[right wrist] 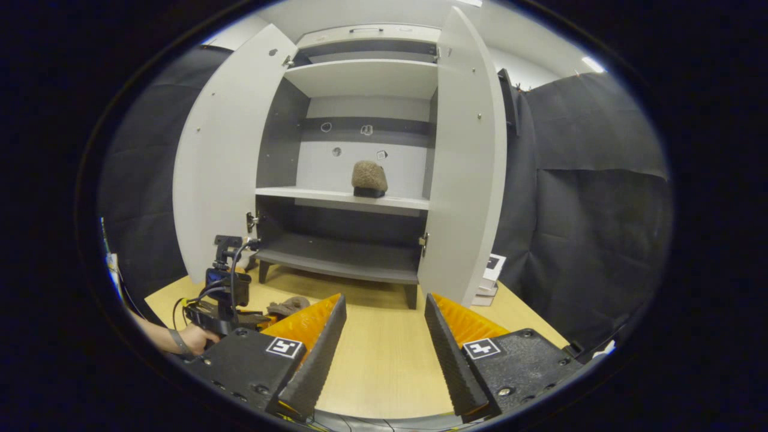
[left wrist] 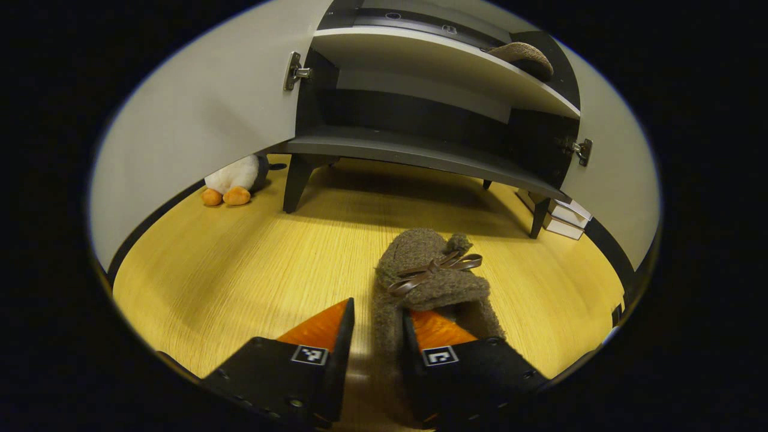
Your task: Grab one shoe with the right hand and put it into the shoe cabinet, grab the other shoe with the left hand and put it into the shoe cabinet; then close the right door with the right hand and the left door with the left hand.
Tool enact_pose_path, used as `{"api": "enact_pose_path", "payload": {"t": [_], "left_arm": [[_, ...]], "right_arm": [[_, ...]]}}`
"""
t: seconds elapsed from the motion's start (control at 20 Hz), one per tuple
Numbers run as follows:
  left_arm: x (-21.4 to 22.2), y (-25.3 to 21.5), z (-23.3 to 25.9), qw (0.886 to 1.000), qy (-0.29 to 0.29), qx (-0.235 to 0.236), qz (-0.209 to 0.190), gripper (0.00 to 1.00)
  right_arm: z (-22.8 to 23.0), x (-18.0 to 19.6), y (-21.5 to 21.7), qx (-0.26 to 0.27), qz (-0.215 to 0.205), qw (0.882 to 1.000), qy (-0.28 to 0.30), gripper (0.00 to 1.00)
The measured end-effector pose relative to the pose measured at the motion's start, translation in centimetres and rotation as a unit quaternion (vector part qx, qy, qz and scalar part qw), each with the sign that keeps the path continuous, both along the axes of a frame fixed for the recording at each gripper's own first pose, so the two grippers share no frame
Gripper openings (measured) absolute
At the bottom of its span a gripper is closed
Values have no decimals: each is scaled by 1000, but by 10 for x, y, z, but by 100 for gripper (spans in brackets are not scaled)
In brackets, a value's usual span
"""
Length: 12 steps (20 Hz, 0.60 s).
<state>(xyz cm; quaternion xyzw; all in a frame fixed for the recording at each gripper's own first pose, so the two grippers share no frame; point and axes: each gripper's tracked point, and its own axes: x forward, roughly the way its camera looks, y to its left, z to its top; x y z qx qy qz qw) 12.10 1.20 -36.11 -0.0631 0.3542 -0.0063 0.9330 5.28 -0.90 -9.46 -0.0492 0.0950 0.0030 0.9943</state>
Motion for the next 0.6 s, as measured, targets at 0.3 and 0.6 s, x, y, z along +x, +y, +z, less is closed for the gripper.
{"api": "enact_pose_path", "payload": {"t": [0.3, 0.6], "left_arm": [[-4, -7, 28, 999, -20, 2, 26, 0], [2, -9, 196, 988, -151, -3, 26, 0]], "right_arm": [[-1, 1, 5, -9, 15, 1000, 3, 83], [-2, 6, 13, 2, 29, 1000, -4, 83]]}}
